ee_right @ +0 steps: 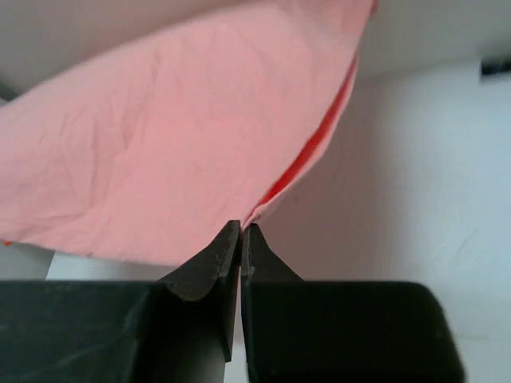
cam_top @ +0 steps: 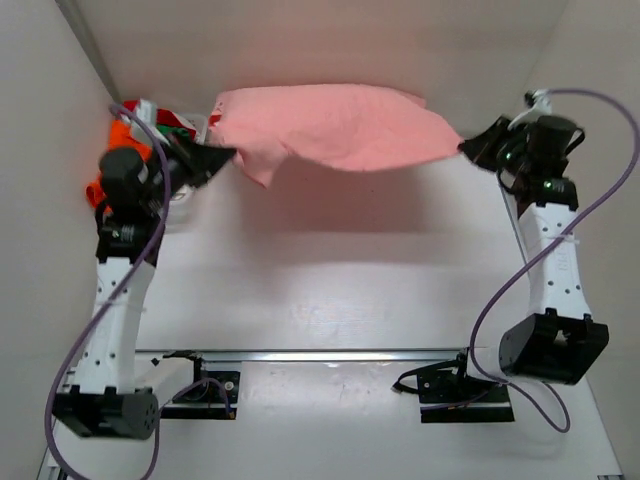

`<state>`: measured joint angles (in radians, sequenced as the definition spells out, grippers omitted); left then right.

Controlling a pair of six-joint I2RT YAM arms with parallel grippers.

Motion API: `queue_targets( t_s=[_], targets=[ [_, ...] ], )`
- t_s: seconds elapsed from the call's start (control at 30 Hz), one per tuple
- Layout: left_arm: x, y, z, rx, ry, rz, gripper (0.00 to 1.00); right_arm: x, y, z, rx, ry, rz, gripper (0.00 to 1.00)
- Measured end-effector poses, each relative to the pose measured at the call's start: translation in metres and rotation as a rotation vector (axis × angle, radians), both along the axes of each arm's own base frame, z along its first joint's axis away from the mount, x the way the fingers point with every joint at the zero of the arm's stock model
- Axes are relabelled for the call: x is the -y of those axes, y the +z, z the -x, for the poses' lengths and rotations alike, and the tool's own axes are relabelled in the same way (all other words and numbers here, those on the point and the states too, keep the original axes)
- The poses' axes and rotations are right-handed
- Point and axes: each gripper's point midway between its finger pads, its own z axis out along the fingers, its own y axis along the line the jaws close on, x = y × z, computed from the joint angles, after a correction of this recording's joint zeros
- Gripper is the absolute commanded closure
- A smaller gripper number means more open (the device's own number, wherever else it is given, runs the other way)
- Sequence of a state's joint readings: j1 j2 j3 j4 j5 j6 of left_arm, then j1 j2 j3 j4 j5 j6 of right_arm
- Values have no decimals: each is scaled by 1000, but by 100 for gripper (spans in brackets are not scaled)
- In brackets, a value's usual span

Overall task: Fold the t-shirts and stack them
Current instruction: Flatten out the tshirt

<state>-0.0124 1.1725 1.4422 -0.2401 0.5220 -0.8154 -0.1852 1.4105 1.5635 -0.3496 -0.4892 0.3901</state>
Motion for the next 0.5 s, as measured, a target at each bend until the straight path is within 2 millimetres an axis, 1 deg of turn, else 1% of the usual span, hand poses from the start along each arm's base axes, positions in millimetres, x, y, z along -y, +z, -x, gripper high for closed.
queue_targets(
  t_s=[0.03, 0.07, 0.1, 0.13, 0.17, 0.23, 0.3, 0.33, 0.4, 0.43, 0.5],
  targets=[
    [5, -27, 13, -40, -12, -2, 100, -2, -26, 10, -57, 1, -15, 100],
    [10, -59, 23, -100, -22, -4, 100, -4, -53, 20, -120, -1, -28, 100],
    [15, -86, 31, -152, -32, -8, 100, -7, -80, 32, -181, -3, -39, 100],
    [19, -120, 38, -216, -40, -11, 100, -10, -108, 44, -248, -9, -48, 99],
    [25, -159, 48, -303, -51, -18, 100, -12, -138, 60, -328, -23, -56, 100],
    [34, -223, 69, -451, -74, -34, 100, -17, -175, 85, -437, -37, -63, 100],
    [39, -282, 101, -599, -92, -46, 100, -25, -206, 114, -532, -47, -69, 100],
    [41, -302, 117, -652, -102, -45, 100, -27, -216, 126, -568, -54, -69, 100],
    [38, -330, 143, -715, -101, -27, 100, -31, -236, 149, -640, -76, -67, 100],
    [35, -338, 154, -731, -92, -12, 100, -31, -246, 159, -676, -90, -65, 100],
    [31, -346, 168, -734, -78, 21, 100, -29, -262, 177, -742, -120, -65, 100]
  ],
)
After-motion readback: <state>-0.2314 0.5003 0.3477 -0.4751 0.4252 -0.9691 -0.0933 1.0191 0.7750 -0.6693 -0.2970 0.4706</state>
